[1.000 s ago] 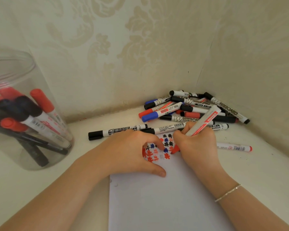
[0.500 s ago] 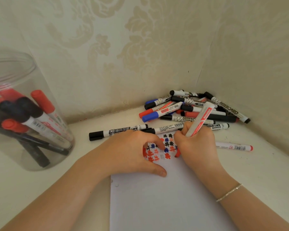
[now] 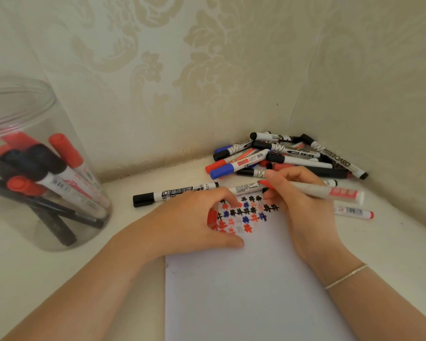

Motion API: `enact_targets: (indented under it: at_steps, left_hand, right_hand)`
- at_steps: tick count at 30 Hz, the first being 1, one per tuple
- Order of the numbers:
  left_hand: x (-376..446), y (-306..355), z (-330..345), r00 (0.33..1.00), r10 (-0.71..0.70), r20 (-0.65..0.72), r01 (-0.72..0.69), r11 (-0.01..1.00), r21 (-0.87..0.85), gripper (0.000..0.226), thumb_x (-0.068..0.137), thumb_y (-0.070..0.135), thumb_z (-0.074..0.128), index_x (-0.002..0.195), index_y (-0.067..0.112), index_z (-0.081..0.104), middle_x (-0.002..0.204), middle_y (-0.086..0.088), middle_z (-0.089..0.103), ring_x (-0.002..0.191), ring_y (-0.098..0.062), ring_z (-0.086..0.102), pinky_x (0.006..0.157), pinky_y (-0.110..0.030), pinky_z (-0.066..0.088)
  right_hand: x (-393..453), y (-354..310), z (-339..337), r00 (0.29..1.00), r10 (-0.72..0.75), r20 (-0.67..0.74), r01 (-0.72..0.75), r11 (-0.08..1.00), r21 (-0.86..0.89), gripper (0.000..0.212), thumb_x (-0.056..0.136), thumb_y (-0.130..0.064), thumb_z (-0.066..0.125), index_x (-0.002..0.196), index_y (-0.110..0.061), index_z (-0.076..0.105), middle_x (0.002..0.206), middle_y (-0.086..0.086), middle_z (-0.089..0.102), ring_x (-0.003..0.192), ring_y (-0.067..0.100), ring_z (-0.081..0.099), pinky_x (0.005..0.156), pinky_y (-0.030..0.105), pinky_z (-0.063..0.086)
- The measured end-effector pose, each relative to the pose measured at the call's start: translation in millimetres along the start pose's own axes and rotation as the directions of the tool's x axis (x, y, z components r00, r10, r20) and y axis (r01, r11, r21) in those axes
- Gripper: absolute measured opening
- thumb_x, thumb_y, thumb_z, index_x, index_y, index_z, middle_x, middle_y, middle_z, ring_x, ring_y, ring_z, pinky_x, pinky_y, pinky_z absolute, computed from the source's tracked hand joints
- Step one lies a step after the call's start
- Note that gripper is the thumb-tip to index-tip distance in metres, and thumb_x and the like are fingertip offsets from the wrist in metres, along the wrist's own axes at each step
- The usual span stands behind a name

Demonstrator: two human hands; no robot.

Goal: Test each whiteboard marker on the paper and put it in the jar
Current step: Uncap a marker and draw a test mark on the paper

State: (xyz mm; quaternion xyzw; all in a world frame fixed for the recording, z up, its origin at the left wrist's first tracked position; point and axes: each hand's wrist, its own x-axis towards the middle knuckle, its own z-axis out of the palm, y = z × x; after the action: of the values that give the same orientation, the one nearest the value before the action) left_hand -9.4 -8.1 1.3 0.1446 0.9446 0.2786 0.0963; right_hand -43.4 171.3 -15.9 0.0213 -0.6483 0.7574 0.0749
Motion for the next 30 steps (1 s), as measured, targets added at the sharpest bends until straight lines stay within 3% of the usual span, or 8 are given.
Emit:
enact_targets:
  at_steps: [3,6,8,11,16,24,28,30]
  left_hand:
    - [1,-8,-2,0.999,-0.028,-0.031,0.02,0.976,-0.217,0.03,0.088,0.023,0.059,0.108,0.039,0.043,0.072,0.008,0.051,0.062,-0.008,0.046,0.067,-0.038,0.046]
    - [0,-8,-2,0.999,-0.013,-0.036,0.0,0.945,-0.327,0.032,0.094,0.009,0.046,0.109,0.037,0.042,0.085,0.012,0.061,0.08,-0.015,0.056,0.074,-0.038,0.049]
    - [1,-6,-1,0.999,0.01,-0.052,-0.027,0.946,-0.323,0.027,0.095,0.014,0.05,0.108,0.036,0.041,0.092,0.019,0.064,0.086,-0.007,0.06,0.082,-0.038,0.052]
    - [3,-4,1,0.998,0.01,-0.066,-0.031,0.946,-0.322,0.031,0.089,0.022,0.063,0.103,0.038,0.041,0.096,0.021,0.068,0.085,-0.005,0.063,0.086,-0.036,0.051]
    - [3,-1,1,0.992,0.004,-0.124,-0.044,0.947,-0.318,0.033,0.081,0.026,0.073,0.093,0.033,0.043,0.094,0.018,0.071,0.059,0.011,0.053,0.066,-0.019,0.039]
    - [5,1,7,0.976,0.066,-0.206,-0.126,0.946,-0.298,0.023,0.083,0.024,0.071,0.089,0.031,0.05,0.088,0.022,0.071,0.074,-0.009,0.064,0.075,-0.03,0.051]
    - [7,-1,9,0.957,0.102,-0.272,-0.198,0.915,-0.351,0.012,0.086,0.04,0.062,0.095,0.036,0.055,0.086,0.015,0.068,0.078,-0.012,0.062,0.077,-0.039,0.052]
    - [7,1,10,0.956,0.089,-0.281,-0.203,0.889,-0.411,0.016,0.085,0.046,0.059,0.098,0.036,0.059,0.081,0.011,0.064,0.075,-0.014,0.059,0.072,-0.037,0.05]
  right_hand:
    - [-1,-2,-2,0.997,0.076,-0.007,-0.074,0.983,0.168,0.034,0.088,-0.023,0.062,0.055,-0.016,0.067,0.064,0.003,0.064,0.065,0.017,0.058,0.063,0.028,0.048]
    - [-1,-5,-3,0.996,0.086,-0.009,-0.082,0.972,0.22,0.026,0.092,-0.013,0.053,0.067,-0.008,0.057,0.058,0.008,0.057,0.043,0.02,0.046,0.041,0.026,0.037]
    - [0,-3,-4,0.998,0.056,-0.02,-0.052,0.984,0.169,0.025,0.09,-0.007,0.057,0.066,-0.009,0.049,0.056,0.011,0.053,0.036,0.019,0.038,0.036,0.023,0.03]
    - [-1,-5,-5,0.998,0.058,-0.014,-0.056,0.987,0.15,0.026,0.085,-0.01,0.065,0.065,-0.004,0.05,0.05,0.009,0.051,0.033,0.016,0.038,0.034,0.023,0.03]
    - [-3,-7,-3,0.997,0.068,0.046,-0.075,0.983,0.166,0.023,0.081,-0.011,0.068,0.067,-0.001,0.053,0.05,0.008,0.057,0.032,0.014,0.044,0.034,0.022,0.036]
    - [-3,-4,-1,0.967,0.05,0.251,-0.091,0.984,0.154,0.023,0.071,-0.022,0.069,0.067,-0.001,0.061,0.062,0.018,0.062,0.042,0.022,0.054,0.042,0.028,0.045]
    - [1,-6,-6,0.909,0.161,0.385,-0.288,0.909,0.3,0.049,0.081,-0.039,0.05,0.074,0.005,0.068,0.079,0.026,0.068,0.062,0.032,0.066,0.057,0.033,0.056]
    - [2,-6,-5,0.9,0.184,0.396,-0.316,0.9,0.299,0.046,0.082,-0.036,0.05,0.082,0.007,0.065,0.076,0.023,0.068,0.062,0.029,0.067,0.057,0.032,0.056]
